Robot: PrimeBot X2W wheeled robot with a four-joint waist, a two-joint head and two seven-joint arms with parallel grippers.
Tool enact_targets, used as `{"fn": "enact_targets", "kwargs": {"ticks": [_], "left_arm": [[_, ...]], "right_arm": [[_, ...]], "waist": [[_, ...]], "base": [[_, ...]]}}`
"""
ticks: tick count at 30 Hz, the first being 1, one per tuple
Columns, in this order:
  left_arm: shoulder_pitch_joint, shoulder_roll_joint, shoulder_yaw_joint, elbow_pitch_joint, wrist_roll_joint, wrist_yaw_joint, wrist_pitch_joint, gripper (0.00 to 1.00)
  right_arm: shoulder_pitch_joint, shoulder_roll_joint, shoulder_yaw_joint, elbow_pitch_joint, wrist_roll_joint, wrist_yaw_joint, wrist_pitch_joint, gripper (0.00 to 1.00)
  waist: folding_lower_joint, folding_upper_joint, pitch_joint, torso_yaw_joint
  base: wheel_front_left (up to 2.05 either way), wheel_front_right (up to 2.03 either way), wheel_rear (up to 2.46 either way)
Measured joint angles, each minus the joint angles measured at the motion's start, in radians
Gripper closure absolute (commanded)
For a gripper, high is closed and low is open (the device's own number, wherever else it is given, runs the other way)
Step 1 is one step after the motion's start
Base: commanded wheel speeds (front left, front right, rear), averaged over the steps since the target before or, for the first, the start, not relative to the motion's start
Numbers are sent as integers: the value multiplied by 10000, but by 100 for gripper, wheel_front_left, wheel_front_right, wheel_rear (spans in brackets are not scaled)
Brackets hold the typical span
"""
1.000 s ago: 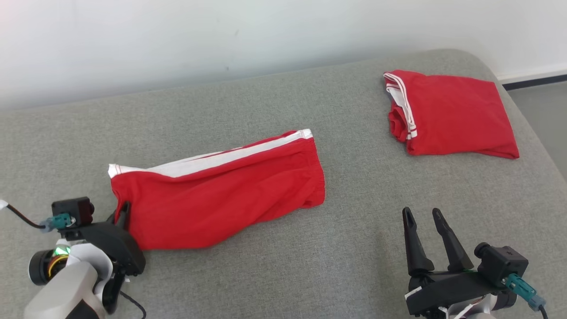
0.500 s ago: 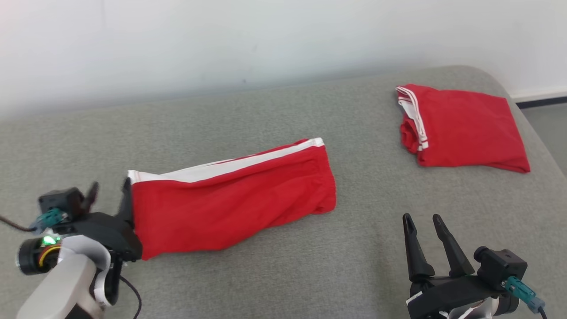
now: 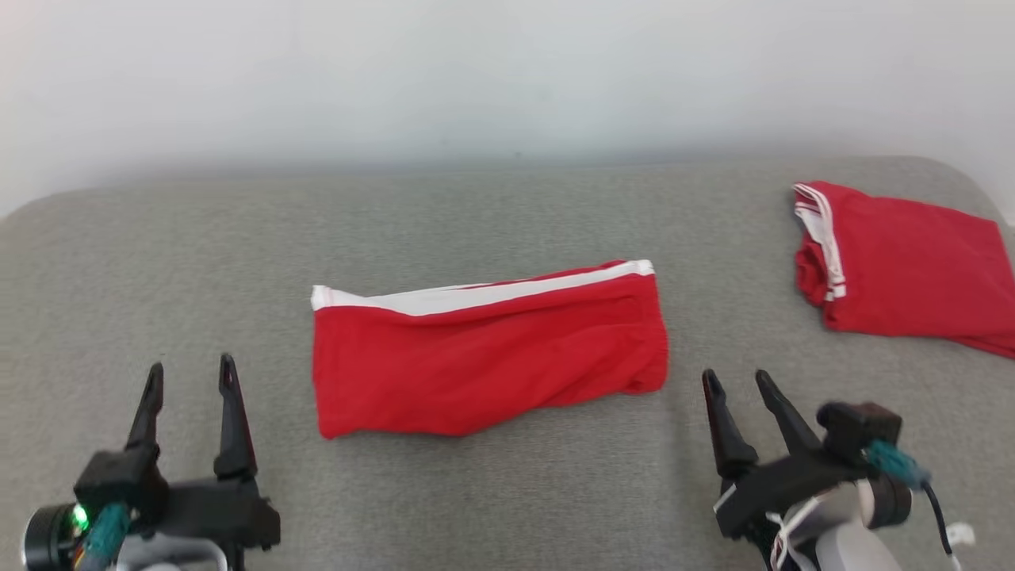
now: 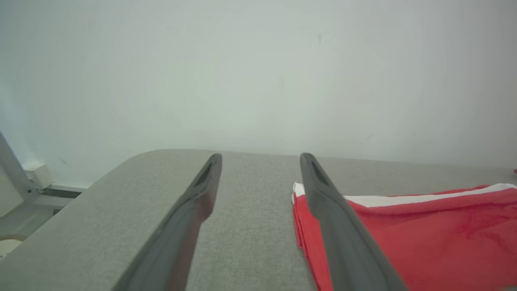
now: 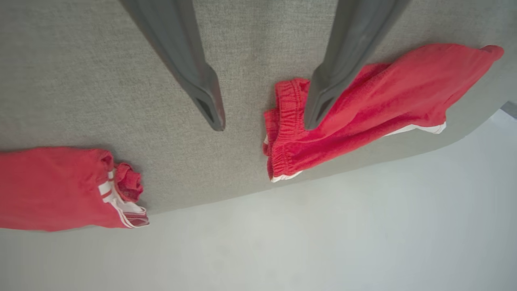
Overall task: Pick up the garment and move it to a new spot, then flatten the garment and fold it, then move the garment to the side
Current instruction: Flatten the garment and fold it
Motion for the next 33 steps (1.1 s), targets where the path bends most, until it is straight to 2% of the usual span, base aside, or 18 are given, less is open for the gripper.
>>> {"fn": "enact_targets", "kwargs": {"ticks": [10,19,22,25,28,33], "left_arm": [[927,-374,677,-1089,790,77,0,0],[990,-681,945,-953,957,-276,0,0],[987,-744,1030,-920,1041,-362,0,0],[984,-794,1143,-924,1112,-430,0,0],[985,-832,1279,-940,1154,-453,0,0],[956,-1007,1308,-880,1239,-596,0,0]], "right_arm": [[-2749,-332,40,2894,128,0,512,0],[-4583,-495,-192,6236,33,0,838,0],[-4909,-698,-314,7183,-238,0,596,0],[-5149,-769,-437,7808,-364,0,234,0],[-5359,-579,-485,8159,-320,0,-123,0],[-5529,-568,-483,8855,-322,0,-88,0]], "waist": [[0,0,65,955],[1,0,284,1742],[2,0,359,1907],[1,0,403,2014],[2,0,437,1998],[2,0,506,2006]], "base": [[0,0,0],[0,0,0],[0,0,0],[0,0,0],[0,0,0],[0,0,0]]}}
